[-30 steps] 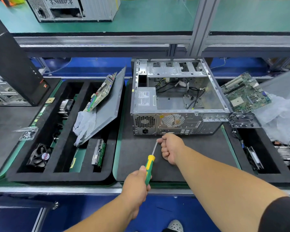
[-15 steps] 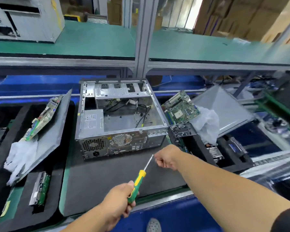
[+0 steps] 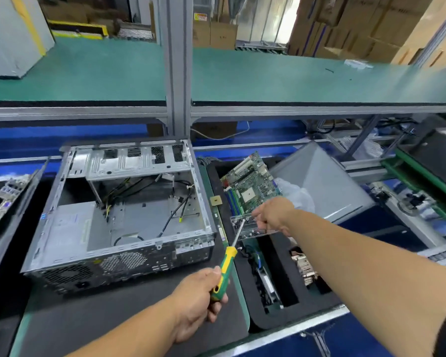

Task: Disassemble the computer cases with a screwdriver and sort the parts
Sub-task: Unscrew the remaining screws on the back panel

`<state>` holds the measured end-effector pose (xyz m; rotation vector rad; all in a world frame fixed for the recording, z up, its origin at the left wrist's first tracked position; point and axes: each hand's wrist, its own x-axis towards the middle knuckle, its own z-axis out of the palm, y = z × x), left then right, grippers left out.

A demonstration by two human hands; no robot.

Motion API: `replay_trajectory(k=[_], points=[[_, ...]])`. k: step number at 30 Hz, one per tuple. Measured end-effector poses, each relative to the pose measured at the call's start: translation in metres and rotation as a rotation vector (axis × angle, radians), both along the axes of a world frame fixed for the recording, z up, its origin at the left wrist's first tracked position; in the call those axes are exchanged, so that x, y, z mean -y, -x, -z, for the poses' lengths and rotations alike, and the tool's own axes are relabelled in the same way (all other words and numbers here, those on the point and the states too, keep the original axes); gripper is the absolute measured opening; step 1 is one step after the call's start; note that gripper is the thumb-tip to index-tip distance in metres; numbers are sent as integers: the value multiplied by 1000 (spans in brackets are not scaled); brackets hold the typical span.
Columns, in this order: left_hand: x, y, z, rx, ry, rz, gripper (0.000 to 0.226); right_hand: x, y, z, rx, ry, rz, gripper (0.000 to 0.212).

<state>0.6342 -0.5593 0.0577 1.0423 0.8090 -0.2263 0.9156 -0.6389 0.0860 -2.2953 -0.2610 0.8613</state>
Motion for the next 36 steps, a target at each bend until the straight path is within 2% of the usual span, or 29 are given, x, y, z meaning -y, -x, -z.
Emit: replay_trajectory(k=[4, 8, 17, 19, 22, 24, 27, 29, 31, 33, 36], points=[[3, -42, 0, -41, -63, -9, 33, -14, -34, -1, 145, 194, -306, 24], [7, -67, 8, -60, -82, -39, 30, -26, -48, 14, 251, 304, -529, 25], [8, -89, 14, -73, -123, -15, 26, -25, -64, 42, 330, 328, -657, 24], [8, -92, 12, -67, -128, -12, 26, -21, -66, 47, 346, 295, -601, 25], [8, -92, 10, -49, -145, 2, 25, -16, -71, 50, 336, 237, -500, 38], [9, -89, 9, -29, -170, 29, 24, -13, -73, 51, 294, 135, -397, 42], [9, -82, 4, 6, -191, 75, 15, -10, -70, 50, 224, -112, -182, 40], [4, -75, -4, 43, -205, 94, 19, -12, -61, 46, 217, -238, -78, 38], [-5, -66, -15, 85, -300, 139, 28, -16, -48, 41, 216, -335, -22, 38], [-12, -55, -29, 143, -364, 162, 25, -27, -31, 31, 192, -415, 30, 36], [-23, -40, -50, 220, -351, 87, 28, -52, 0, 9, 160, -533, 113, 32]])
